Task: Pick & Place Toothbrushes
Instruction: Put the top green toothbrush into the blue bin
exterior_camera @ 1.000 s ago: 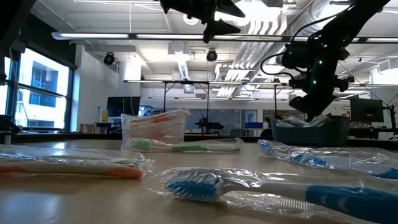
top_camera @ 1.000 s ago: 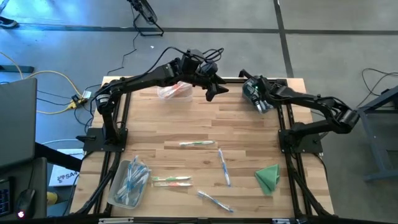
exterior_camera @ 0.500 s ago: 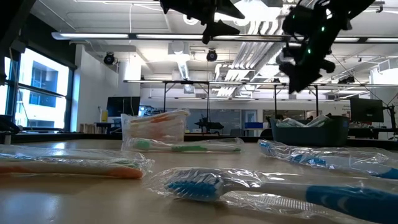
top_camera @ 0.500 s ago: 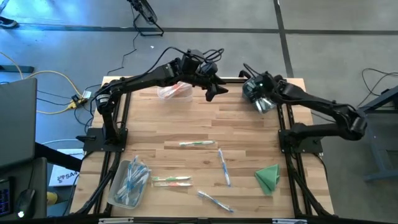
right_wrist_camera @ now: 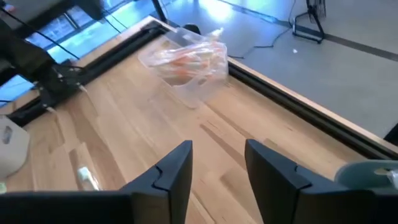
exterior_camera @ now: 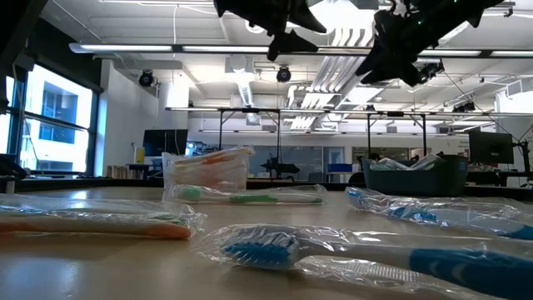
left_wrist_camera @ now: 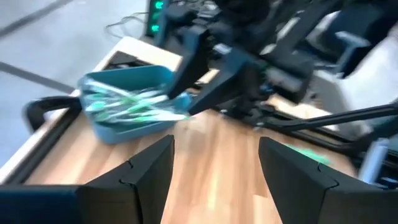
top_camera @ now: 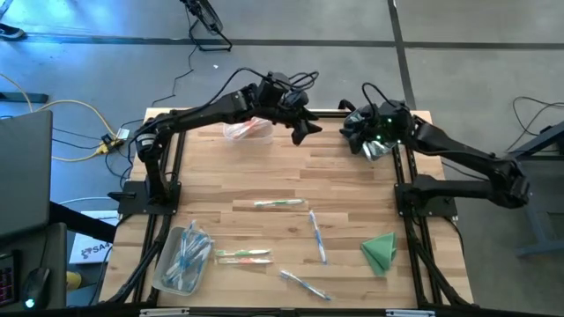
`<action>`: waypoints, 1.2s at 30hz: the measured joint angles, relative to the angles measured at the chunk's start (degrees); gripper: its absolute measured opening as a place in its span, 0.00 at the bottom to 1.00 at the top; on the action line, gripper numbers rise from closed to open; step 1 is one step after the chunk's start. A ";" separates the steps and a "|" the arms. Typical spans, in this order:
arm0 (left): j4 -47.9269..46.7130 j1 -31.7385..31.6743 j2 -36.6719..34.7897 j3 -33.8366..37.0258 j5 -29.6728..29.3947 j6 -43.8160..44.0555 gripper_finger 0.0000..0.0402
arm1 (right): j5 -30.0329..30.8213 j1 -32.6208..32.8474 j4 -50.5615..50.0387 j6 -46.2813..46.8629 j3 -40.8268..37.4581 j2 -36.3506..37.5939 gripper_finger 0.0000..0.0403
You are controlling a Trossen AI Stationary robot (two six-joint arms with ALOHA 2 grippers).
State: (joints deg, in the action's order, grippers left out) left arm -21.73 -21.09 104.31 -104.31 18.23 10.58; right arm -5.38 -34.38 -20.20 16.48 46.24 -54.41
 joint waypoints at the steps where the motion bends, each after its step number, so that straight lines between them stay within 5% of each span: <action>1: -0.30 0.38 0.00 0.00 -1.75 -0.72 0.56 | -0.41 -0.01 0.05 -0.04 0.00 0.39 0.34; 6: -0.82 2.61 0.00 0.00 -10.63 -4.66 0.46 | -0.60 -0.05 0.52 -0.19 0.00 2.35 0.24; 11: -3.42 3.20 -0.22 0.00 -11.60 -4.95 0.30 | -1.21 -0.05 2.37 -1.85 0.00 4.87 0.11; 20: -29.19 9.24 -1.95 0.02 -12.94 -8.69 0.02 | -6.87 1.25 2.46 -3.57 0.00 9.66 0.01; 26: -42.82 14.05 -2.02 0.21 -16.75 -6.63 0.02 | -9.10 3.26 2.35 -4.89 0.00 10.02 0.02; 30: -41.91 15.59 -2.89 5.09 -17.48 -2.58 0.00 | -8.90 4.61 2.05 -4.84 0.00 9.90 0.01; 36: -26.73 18.39 -7.93 20.24 -17.78 4.84 0.00 | -8.16 6.21 0.70 -4.93 0.00 9.90 0.02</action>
State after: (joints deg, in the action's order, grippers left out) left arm -48.46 -2.69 96.38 -84.08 0.45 15.42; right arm -13.54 -28.18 -19.50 11.55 46.24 -44.51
